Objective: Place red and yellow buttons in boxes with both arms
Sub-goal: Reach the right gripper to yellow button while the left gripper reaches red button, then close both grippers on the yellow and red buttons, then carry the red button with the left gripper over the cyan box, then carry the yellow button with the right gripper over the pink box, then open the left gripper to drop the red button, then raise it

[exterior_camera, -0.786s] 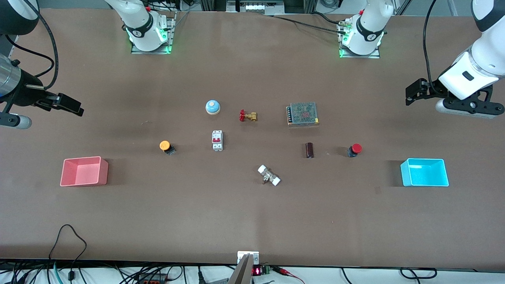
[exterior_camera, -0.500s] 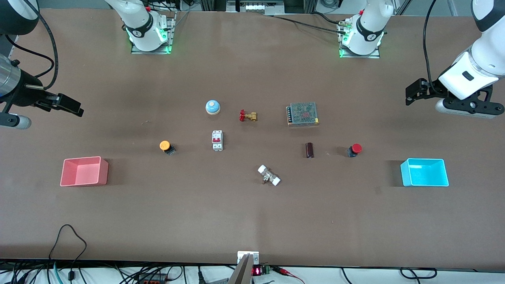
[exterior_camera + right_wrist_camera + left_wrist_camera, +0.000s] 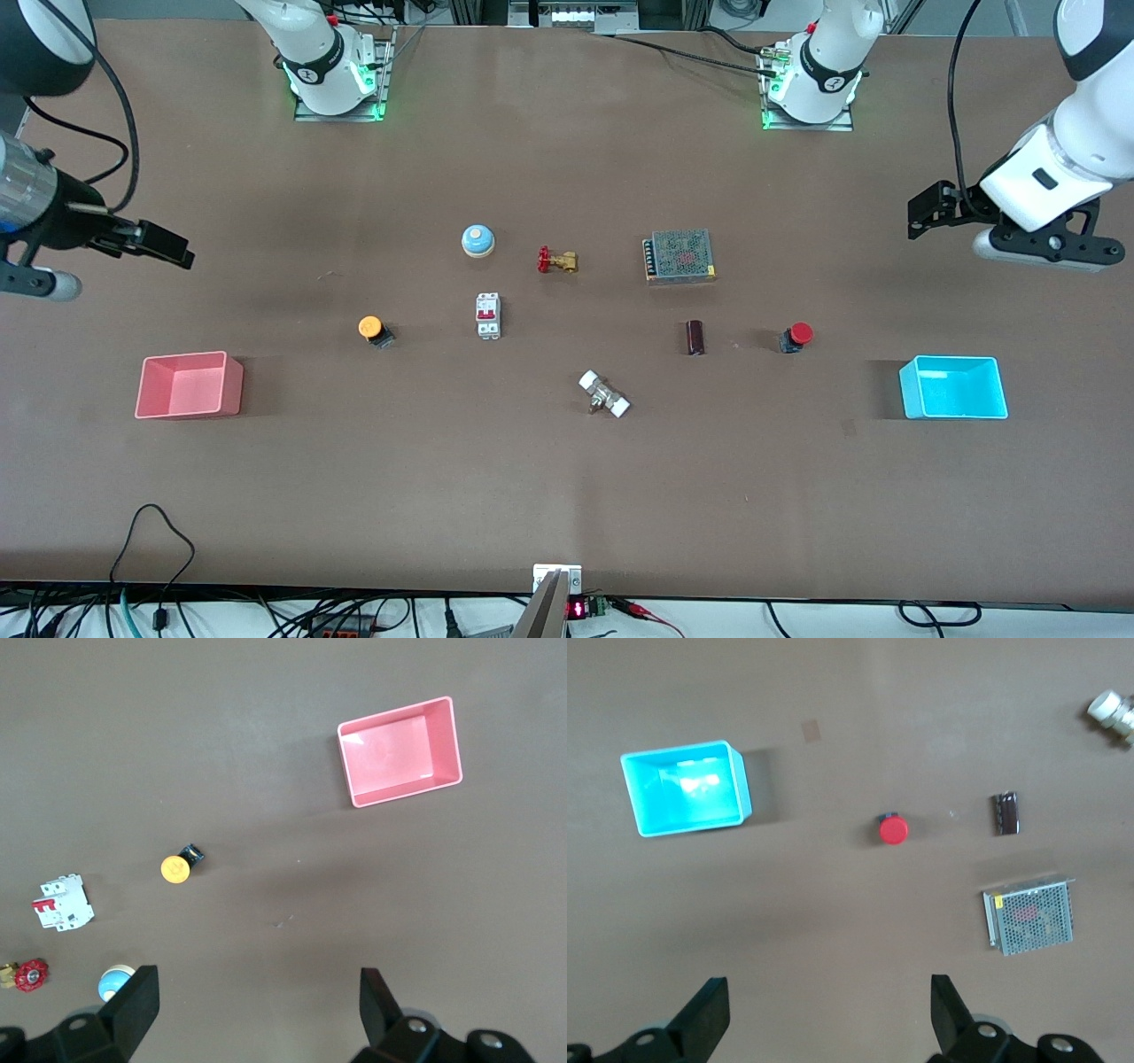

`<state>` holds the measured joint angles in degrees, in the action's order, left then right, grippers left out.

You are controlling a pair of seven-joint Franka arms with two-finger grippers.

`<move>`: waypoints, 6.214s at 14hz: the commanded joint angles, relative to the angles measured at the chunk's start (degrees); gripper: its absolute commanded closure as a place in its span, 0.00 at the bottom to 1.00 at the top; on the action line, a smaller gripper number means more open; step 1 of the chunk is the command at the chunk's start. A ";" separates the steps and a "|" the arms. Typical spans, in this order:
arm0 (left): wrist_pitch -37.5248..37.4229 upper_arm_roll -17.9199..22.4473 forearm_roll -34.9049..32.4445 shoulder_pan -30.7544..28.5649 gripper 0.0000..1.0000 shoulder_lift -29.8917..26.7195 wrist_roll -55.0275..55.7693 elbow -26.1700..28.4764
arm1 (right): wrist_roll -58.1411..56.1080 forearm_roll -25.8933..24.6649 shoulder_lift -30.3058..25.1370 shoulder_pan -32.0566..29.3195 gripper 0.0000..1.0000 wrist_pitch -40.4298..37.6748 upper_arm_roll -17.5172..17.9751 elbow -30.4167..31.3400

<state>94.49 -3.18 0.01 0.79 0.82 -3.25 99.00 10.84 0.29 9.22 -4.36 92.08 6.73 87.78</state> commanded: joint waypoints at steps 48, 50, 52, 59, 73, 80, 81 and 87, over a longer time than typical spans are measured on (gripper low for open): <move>30.13 5.99 -2.46 -4.20 0.67 24.31 -0.26 2.42 | -12.77 -11.28 20.04 9.45 0.59 47.75 4.96 25.07; 32.67 5.90 -6.76 -7.01 0.67 25.10 -0.71 1.46 | -12.77 -11.28 20.04 9.37 0.68 47.67 4.96 25.07; 36.70 5.90 -6.87 -7.99 0.67 27.38 -2.11 1.11 | -12.60 -11.19 19.78 9.28 0.71 47.58 4.96 24.90; 45.16 5.55 -6.17 -11.24 0.67 34.33 -4.40 1.98 | -12.24 -8.22 13.64 5.95 0.73 44.51 5.05 24.28; 44.20 5.20 -6.08 -11.77 0.00 32.41 -7.12 1.11 | -19.52 1.55 12.73 0.49 0.73 33.87 -8.48 12.34; 35.88 3.63 -6.08 -10.55 0.00 26.18 -7.04 0.23 | -25.34 1.55 21.97 -4.25 0.73 34.74 -8.75 5.22; 31.50 2.57 -6.08 -10.46 0.00 25.03 -6.69 -1.34 | -25.34 1.64 22.32 -4.43 0.73 34.83 -8.84 4.95; -1.12 -8.40 -6.17 -10.46 0.00 23.53 3.76 -19.88 | -25.25 2.35 26.45 -5.14 0.72 39.49 -8.84 4.94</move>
<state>100.07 -8.29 -5.88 -9.49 23.52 -2.33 84.49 -12.93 1.20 34.15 -8.98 131.08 -2.39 94.06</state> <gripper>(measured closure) 0.000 0.595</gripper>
